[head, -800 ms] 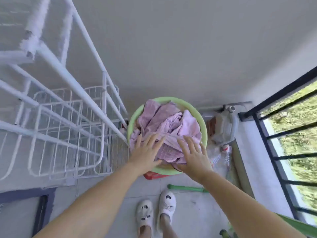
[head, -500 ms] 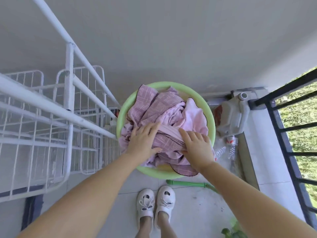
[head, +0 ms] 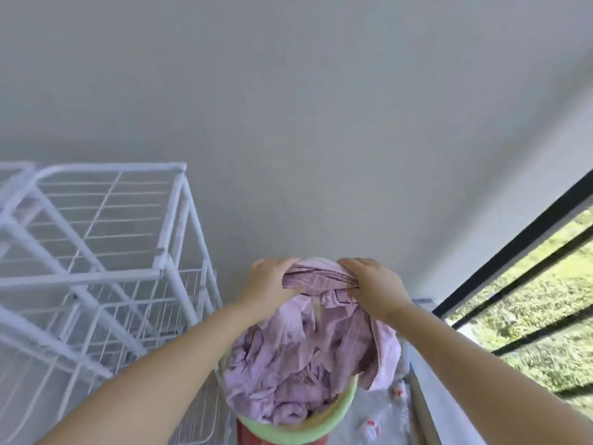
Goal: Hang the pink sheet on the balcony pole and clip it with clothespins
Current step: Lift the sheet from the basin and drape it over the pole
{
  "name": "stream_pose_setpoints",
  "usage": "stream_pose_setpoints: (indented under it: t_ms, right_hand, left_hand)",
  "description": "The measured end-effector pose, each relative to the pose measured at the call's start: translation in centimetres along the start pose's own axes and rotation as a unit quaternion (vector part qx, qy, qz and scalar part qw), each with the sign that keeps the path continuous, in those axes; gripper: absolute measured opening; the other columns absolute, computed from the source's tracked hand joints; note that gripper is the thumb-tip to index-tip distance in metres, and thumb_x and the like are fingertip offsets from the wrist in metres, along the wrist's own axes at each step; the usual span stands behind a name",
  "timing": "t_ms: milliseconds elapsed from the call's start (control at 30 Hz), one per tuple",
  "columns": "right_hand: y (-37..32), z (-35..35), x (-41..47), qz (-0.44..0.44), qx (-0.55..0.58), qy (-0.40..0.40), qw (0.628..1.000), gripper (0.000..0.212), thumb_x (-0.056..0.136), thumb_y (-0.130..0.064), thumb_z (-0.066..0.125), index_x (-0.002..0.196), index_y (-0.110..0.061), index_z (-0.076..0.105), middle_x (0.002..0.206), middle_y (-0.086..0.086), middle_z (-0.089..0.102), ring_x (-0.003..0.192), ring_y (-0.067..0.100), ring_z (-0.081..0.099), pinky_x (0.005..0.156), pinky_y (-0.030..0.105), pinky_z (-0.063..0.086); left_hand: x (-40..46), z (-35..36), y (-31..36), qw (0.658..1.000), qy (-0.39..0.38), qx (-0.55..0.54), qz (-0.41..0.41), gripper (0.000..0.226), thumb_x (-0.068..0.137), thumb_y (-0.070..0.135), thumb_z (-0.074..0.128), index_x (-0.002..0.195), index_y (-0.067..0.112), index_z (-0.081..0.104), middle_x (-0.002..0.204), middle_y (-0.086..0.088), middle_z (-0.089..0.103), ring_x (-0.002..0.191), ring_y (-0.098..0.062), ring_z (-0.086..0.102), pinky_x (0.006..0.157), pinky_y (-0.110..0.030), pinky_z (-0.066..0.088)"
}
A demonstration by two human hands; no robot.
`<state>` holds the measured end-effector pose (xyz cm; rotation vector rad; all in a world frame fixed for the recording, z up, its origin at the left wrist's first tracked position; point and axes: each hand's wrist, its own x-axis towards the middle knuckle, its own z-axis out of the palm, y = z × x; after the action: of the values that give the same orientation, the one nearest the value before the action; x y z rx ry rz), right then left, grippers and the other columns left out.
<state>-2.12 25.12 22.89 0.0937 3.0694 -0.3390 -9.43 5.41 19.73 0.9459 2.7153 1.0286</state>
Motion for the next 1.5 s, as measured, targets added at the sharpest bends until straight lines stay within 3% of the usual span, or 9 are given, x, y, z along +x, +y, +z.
stream_pose_setpoints:
  t_ms: [100, 367, 533, 700, 1033, 1167, 1300, 1400, 1500]
  right_hand:
    - [-1.4, -9.9, -0.9, -0.021, -0.04, 0.062, 0.997, 0.053, 0.076, -0.014, 0.055, 0.126, -0.031, 0.046, 0.125, -0.005, 0.057, 0.119, 0.022, 0.047, 0.087, 0.035, 0.047]
    - [-4.4, -31.5, -7.6, -0.046, -0.262, 0.194, 0.944, 0.044, 0.085, -0.035, 0.054, 0.127, -0.026, 0.043, 0.123, -0.003, 0.057, 0.122, 0.021, 0.041, 0.094, 0.036, 0.034]
    - [-5.0, -41.4, -12.6, -0.014, -0.339, 0.291, 0.895, 0.038, 0.089, -0.019, 0.047, 0.126, -0.027, 0.044, 0.124, 0.0, 0.052, 0.116, 0.025, 0.043, 0.09, 0.037, 0.039]
    - [-5.8, -51.3, -19.5, 0.048, -0.392, 0.388, 0.833, 0.039, 0.088, -0.006, 0.044, 0.123, -0.022, 0.044, 0.118, 0.007, 0.051, 0.103, 0.031, 0.052, 0.065, 0.036, 0.041]
    - [-5.8, -66.3, -41.4, 0.182, -0.436, 0.478, 0.741, 0.033, 0.082, -0.004, 0.052, 0.111, -0.018, 0.05, 0.108, 0.009, 0.058, 0.101, 0.033, 0.058, 0.067, 0.035, 0.041]
    - [-5.0, -67.8, -51.8, 0.314, -0.447, 0.432, 0.718, 0.023, 0.083, -0.014, 0.051, 0.105, -0.019, 0.056, 0.092, 0.006, 0.059, 0.093, 0.029, 0.058, 0.064, 0.032, 0.041]
    - [-4.3, -66.7, -58.5, 0.449, -0.448, 0.217, 0.742, 0.026, 0.082, -0.014, 0.06, 0.107, -0.008, 0.059, 0.09, 0.006, 0.061, 0.087, 0.023, 0.057, 0.051, 0.02, 0.042]
    - [-4.0, -64.9, -60.4, 0.557, -0.282, 0.064, 0.778, 0.044, 0.087, -0.017, 0.06, 0.128, -0.008, 0.05, 0.131, 0.009, 0.051, 0.122, 0.026, 0.05, 0.083, 0.027, 0.047]
    - [-4.6, -63.1, -60.9, 0.558, -0.232, 0.02, 0.797, 0.046, 0.086, -0.013, 0.062, 0.13, -0.011, 0.049, 0.121, 0.003, 0.06, 0.117, 0.021, 0.057, 0.096, 0.032, 0.047]
  left_hand:
    - [1.6, -6.9, 6.3, 0.997, 0.049, -0.013, 0.051, 0.064, 0.063, 0.047, 0.062, 0.117, 0.012, 0.06, 0.113, -0.006, 0.069, 0.106, -0.023, 0.061, 0.089, -0.027, 0.038]
    - [3.2, -20.4, 21.8, 0.983, 0.077, -0.019, 0.167, 0.049, 0.064, 0.053, 0.059, 0.104, 0.024, 0.061, 0.1, 0.0, 0.071, 0.095, -0.022, 0.064, 0.086, -0.041, 0.049]
    - [2.5, -25.5, 32.4, 0.962, 0.126, -0.005, 0.24, 0.047, 0.067, 0.045, 0.053, 0.108, 0.022, 0.06, 0.102, -0.003, 0.069, 0.096, -0.026, 0.062, 0.086, -0.041, 0.049]
    - [0.6, -29.7, 44.2, 0.924, 0.222, 0.025, 0.311, 0.032, 0.08, 0.037, 0.057, 0.106, 0.018, 0.06, 0.099, -0.007, 0.068, 0.093, -0.03, 0.06, 0.084, -0.043, 0.048]
    - [-9.5, -33.6, 67.6, 0.827, 0.332, 0.02, 0.453, 0.029, 0.077, 0.041, 0.059, 0.077, 0.014, 0.052, 0.083, -0.011, 0.058, 0.081, -0.03, 0.055, 0.068, -0.033, 0.037]
    - [-13.9, -31.4, 76.4, 0.804, 0.299, -0.024, 0.514, 0.037, 0.069, 0.043, 0.063, 0.074, 0.006, 0.062, 0.074, -0.007, 0.06, 0.072, -0.025, 0.055, 0.066, -0.033, 0.039]
    - [-17.1, -27.0, 81.3, 0.807, 0.222, -0.003, 0.547, 0.038, 0.07, 0.046, 0.068, 0.074, 0.008, 0.068, 0.072, -0.007, 0.066, 0.072, -0.024, 0.059, 0.066, -0.033, 0.044]
    - [-18.2, -23.8, 81.8, 0.829, 0.141, 0.002, 0.541, 0.041, 0.071, 0.049, 0.068, 0.076, 0.008, 0.071, 0.076, -0.009, 0.07, 0.072, -0.021, 0.059, 0.066, -0.033, 0.047]
    - [-18.9, -22.6, 79.8, 0.864, 0.015, 0.031, 0.503, 0.044, 0.077, 0.05, 0.064, 0.061, 0.008, 0.061, 0.056, -0.005, 0.053, 0.058, -0.016, 0.044, 0.057, -0.029, 0.037]
